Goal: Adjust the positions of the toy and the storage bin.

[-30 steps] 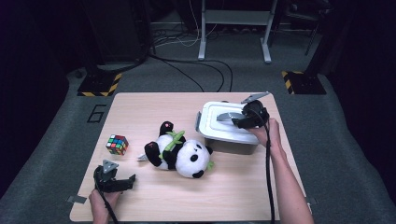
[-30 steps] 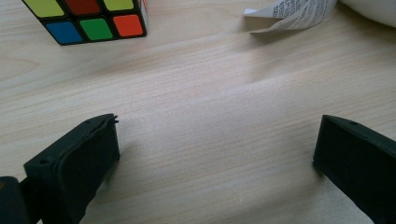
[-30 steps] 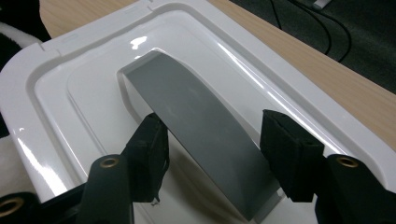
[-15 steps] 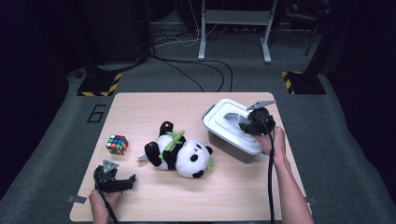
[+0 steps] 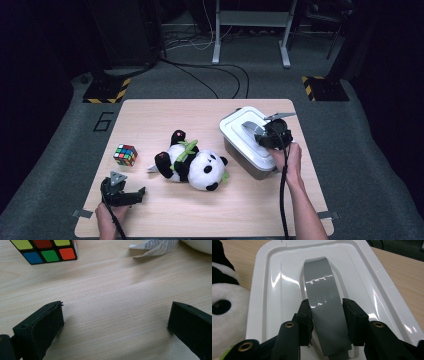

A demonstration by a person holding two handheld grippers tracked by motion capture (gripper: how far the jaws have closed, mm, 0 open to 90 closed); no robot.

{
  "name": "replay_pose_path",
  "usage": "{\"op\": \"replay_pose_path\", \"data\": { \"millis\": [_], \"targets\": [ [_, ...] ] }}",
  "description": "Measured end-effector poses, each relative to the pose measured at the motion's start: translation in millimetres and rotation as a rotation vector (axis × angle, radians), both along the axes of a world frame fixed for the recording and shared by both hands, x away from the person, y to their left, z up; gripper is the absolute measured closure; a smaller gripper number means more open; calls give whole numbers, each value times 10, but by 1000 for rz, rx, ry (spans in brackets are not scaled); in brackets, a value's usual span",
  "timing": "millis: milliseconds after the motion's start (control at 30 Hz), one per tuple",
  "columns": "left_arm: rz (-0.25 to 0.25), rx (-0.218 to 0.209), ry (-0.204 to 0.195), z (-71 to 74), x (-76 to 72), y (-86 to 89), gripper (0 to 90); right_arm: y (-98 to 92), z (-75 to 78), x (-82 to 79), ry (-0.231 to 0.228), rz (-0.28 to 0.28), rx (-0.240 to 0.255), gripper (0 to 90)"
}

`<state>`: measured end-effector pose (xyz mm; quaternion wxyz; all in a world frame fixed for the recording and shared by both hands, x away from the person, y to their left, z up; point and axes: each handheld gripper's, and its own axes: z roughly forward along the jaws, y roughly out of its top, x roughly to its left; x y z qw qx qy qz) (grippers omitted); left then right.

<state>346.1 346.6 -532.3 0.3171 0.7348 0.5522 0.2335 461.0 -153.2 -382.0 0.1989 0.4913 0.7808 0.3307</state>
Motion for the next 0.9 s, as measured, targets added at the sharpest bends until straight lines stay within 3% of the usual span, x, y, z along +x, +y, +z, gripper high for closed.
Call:
{"op": "replay_pose_path", "data": {
  "millis": [100,400,700,733,767,900],
  "targets": [
    [-3,0,0,0,0,-1,0,62,-11,-33,2,-13,20,620],
    [-4,-1,0,0,0,-2,0,78,-46,-7,-25,23,42,618],
    [-4,-1,0,0,0,-2,0,-75,13,-160,-67,19,54,403],
    [-3,0,0,0,-1,-2,0,-103,30,-190,-76,20,56,390],
    [-3,-1,-1,0,-1,-3,0,-155,54,-252,-87,19,56,308],
    [-1,0,-3,-2,-3,-4,0,-256,44,-399,-101,13,62,215]
  ]
}}
